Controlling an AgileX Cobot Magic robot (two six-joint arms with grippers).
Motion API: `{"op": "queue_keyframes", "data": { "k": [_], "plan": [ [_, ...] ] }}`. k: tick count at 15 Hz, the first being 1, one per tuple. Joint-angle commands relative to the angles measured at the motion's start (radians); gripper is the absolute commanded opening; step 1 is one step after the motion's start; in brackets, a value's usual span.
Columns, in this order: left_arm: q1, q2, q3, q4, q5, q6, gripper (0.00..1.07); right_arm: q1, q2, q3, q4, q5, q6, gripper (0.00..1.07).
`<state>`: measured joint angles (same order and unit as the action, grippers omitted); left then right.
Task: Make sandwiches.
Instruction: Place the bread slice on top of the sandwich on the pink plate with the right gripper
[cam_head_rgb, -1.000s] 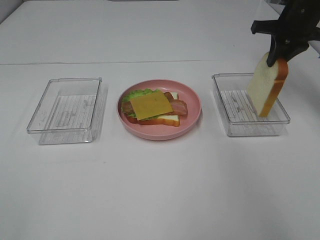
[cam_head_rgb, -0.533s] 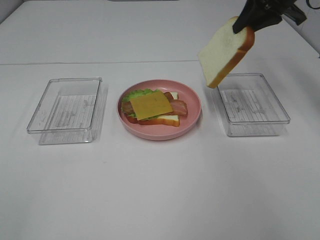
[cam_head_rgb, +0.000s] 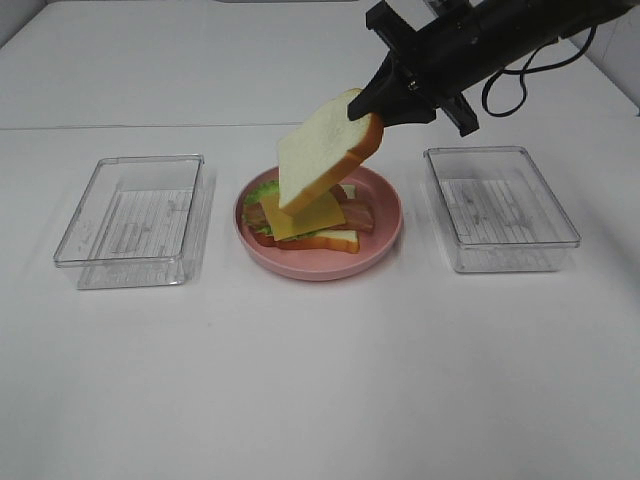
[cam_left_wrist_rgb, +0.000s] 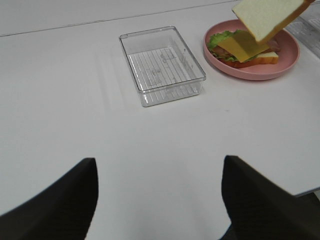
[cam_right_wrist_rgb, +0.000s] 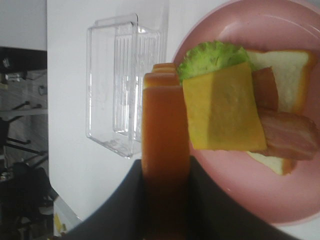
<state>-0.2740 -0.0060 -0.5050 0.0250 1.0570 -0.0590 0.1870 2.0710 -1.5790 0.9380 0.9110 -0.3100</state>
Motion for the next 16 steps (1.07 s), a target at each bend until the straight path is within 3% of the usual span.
{"op": "queue_keyframes", "data": {
  "k": [1, 5, 13, 14, 16],
  "plan": [
    [0.0, -0.02, 0.006, 0.006, -0.011, 0.002, 0.68, 0.004, 0.043, 0.029, 0.162, -0.036, -0.079, 0.0],
    [0.0, -0.02, 0.006, 0.006, -0.011, 0.002, 0.68, 0.004, 0.135, 0.029, 0.292, -0.049, -0.111, 0.0],
    [0.0, -0.02, 0.006, 0.006, -0.011, 0.002, 0.68, 0.002, 0.165, 0.029, 0.212, -0.078, -0.079, 0.0],
    [0.0, -0.02, 0.006, 0.006, -0.011, 0.002, 0.68, 0.002, 0.165, 0.029, 0.203, -0.077, -0.069, 0.07],
    [0.0, -0.02, 0.006, 0.006, -0.011, 0.002, 0.68, 0.002, 0.165, 0.029, 0.201, -0.075, -0.067, 0.33]
  ]
}}
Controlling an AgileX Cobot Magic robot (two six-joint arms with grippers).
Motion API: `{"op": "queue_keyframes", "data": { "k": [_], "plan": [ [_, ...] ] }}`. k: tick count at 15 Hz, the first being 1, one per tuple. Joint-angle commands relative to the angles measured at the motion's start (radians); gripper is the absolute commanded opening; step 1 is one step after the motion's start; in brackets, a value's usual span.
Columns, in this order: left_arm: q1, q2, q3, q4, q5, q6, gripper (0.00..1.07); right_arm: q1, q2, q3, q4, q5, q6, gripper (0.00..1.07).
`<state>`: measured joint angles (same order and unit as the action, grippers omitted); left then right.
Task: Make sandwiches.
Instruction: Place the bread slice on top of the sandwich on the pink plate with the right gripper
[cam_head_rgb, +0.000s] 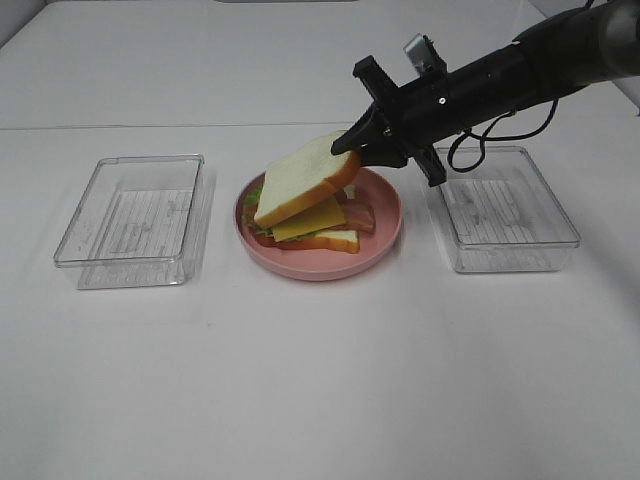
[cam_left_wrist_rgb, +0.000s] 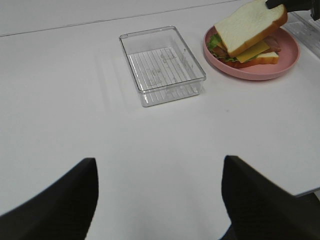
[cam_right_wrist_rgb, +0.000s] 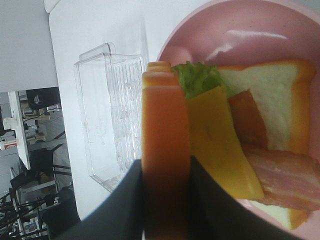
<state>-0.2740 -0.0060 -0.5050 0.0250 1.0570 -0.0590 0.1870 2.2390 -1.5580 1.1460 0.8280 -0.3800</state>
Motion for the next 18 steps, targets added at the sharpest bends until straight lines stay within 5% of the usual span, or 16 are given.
{"op": "queue_keyframes", "data": {
  "k": [1, 3, 4, 18],
  "plan": [
    [0.0, -0.02, 0.006, 0.006, -0.011, 0.002, 0.68, 0.002, -0.003, 0.008, -0.007, 0.008, 0.003, 0.47],
    [0.0, -0.02, 0.006, 0.006, -0.011, 0.002, 0.68, 0.002, -0.003, 0.007, -0.018, 0.012, 0.003, 0.68],
    [0.0, -0.02, 0.006, 0.006, -0.011, 0.002, 0.68, 0.002, -0.003, 0.005, -0.033, 0.016, 0.003, 0.69],
    [0.0, -0.02, 0.006, 0.006, -0.011, 0.002, 0.68, 0.003, -0.104, 0.0, -0.467, 0.011, 0.065, 0.75]
  ]
}}
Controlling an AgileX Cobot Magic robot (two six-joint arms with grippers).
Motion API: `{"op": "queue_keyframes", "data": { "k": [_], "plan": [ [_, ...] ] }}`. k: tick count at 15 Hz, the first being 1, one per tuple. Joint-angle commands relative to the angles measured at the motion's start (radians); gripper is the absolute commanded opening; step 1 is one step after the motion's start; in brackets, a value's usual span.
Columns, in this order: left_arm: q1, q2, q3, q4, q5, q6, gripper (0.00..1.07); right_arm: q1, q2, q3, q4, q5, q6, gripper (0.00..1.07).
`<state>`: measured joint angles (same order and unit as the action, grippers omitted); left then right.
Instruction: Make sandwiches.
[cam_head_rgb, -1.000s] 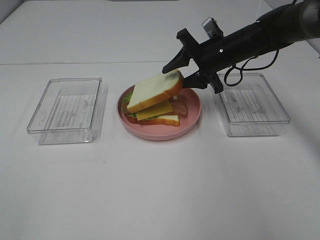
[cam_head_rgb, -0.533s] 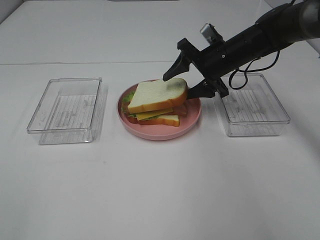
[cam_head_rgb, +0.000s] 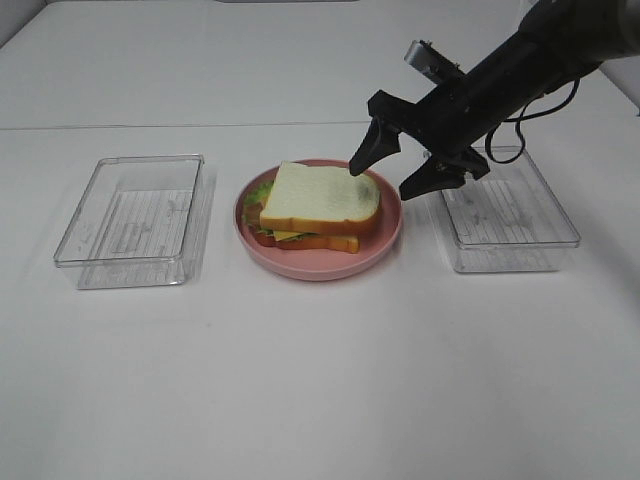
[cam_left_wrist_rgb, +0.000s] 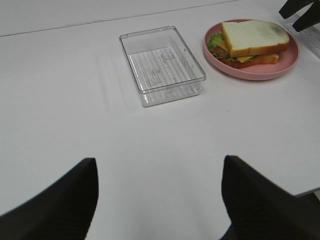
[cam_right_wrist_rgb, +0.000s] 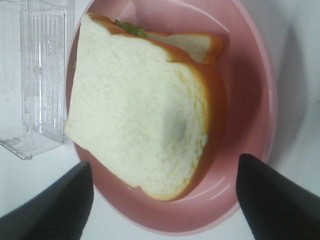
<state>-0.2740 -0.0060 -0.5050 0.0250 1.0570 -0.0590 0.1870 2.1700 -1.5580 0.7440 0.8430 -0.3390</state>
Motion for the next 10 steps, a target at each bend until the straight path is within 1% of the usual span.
{"op": "queue_keyframes", "data": {
  "k": [1, 4, 5, 6, 8, 9, 10],
  "plan": [
    [0.0, -0.02, 0.006, 0.006, -0.011, 0.002, 0.68, 0.003, -0.044, 0.0, -0.085, -0.003, 0.032, 0.75],
    [0.0, -0.02, 0.006, 0.006, -0.011, 0.002, 0.68, 0.003, -0.135, 0.0, -0.235, 0.003, 0.101, 0.75],
    [0.0, -0.02, 0.006, 0.006, -0.011, 0.002, 0.68, 0.003, -0.201, 0.0, -0.313, 0.022, 0.137, 0.75],
    [0.0, -0.02, 0.006, 0.006, -0.011, 0.002, 0.68, 0.003, -0.219, 0.0, -0.334, 0.03, 0.147, 0.75],
    [0.0, -0.02, 0.006, 0.006, -0.011, 0.002, 0.68, 0.002, -0.309, 0.0, -0.438, 0.091, 0.193, 0.75],
    [0.0, -0.02, 0.006, 0.006, -0.011, 0.002, 0.68, 0.002, -0.397, 0.0, -0.527, 0.195, 0.228, 0.75],
    [0.0, -0.02, 0.006, 0.006, -0.011, 0.002, 0.68, 0.002, -0.438, 0.004, -0.558, 0.249, 0.244, 0.75]
  ]
}}
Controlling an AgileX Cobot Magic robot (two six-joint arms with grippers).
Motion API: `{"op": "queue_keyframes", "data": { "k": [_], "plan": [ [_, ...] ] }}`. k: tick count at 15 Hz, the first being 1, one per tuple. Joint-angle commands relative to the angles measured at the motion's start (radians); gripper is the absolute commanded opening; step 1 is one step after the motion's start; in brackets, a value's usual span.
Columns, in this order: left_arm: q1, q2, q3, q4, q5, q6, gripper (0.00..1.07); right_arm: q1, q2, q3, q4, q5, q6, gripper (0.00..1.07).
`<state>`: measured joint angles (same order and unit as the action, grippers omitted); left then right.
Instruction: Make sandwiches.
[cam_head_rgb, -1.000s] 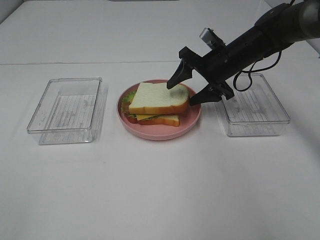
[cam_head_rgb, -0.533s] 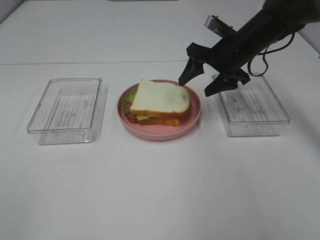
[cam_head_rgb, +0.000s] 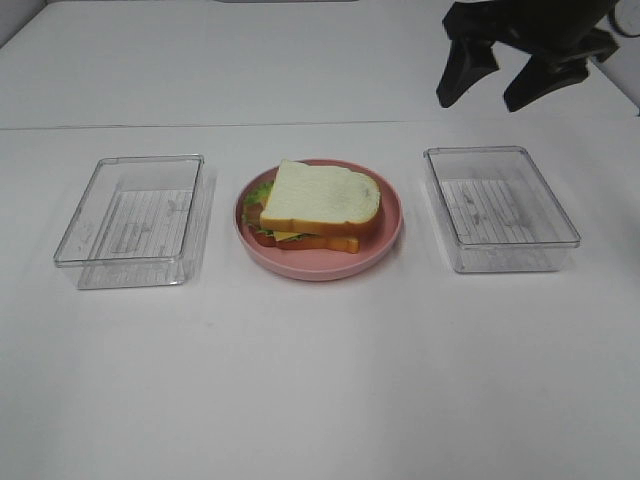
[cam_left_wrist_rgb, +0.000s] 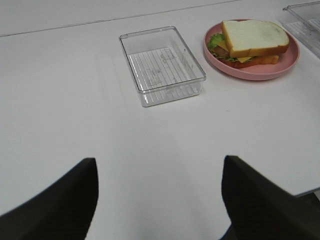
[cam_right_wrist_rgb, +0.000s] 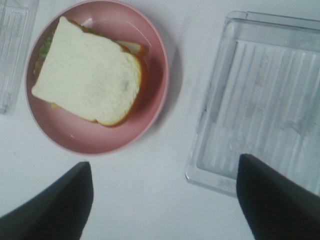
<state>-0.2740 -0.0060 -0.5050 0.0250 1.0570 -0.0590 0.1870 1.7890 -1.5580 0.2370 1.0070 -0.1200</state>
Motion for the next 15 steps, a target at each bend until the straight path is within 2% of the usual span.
{"op": "queue_keyframes", "data": {
  "k": [1, 3, 5, 6, 8, 9, 12, 13, 15],
  "plan": [
    [0.0, -0.02, 0.006, 0.006, -0.011, 0.002, 0.68, 0.002, -0.107, 0.017, -0.078, 0.124, 0.033, 0.75],
    [0.0, -0.02, 0.006, 0.006, -0.011, 0.002, 0.68, 0.002, -0.194, 0.066, -0.113, 0.154, 0.057, 0.75],
    [0.0, -0.02, 0.006, 0.006, -0.011, 0.002, 0.68, 0.002, -0.318, 0.175, -0.14, 0.155, 0.089, 0.75],
    [0.0, -0.02, 0.006, 0.006, -0.011, 0.002, 0.68, 0.002, -0.387, 0.24, -0.142, 0.155, 0.096, 0.75],
    [0.0, -0.02, 0.006, 0.006, -0.011, 0.002, 0.68, 0.002, -0.591, 0.44, -0.142, 0.162, 0.098, 0.75],
    [0.0, -0.02, 0.006, 0.006, -0.011, 0.002, 0.68, 0.002, -0.636, 0.485, -0.143, 0.165, 0.098, 0.75],
    [0.0, -0.02, 0.006, 0.006, -0.011, 0.002, 0.68, 0.002, -0.901, 0.724, -0.143, 0.193, 0.098, 0.75],
    [0.0, -0.02, 0.006, 0.006, -0.011, 0.002, 0.68, 0.002, -1.086, 0.853, -0.161, 0.193, 0.095, 0.75],
    [0.0, -0.02, 0.006, 0.006, -0.011, 0.002, 0.68, 0.002, -1.223, 0.92, -0.187, 0.194, 0.093, 0.75]
  ]
}}
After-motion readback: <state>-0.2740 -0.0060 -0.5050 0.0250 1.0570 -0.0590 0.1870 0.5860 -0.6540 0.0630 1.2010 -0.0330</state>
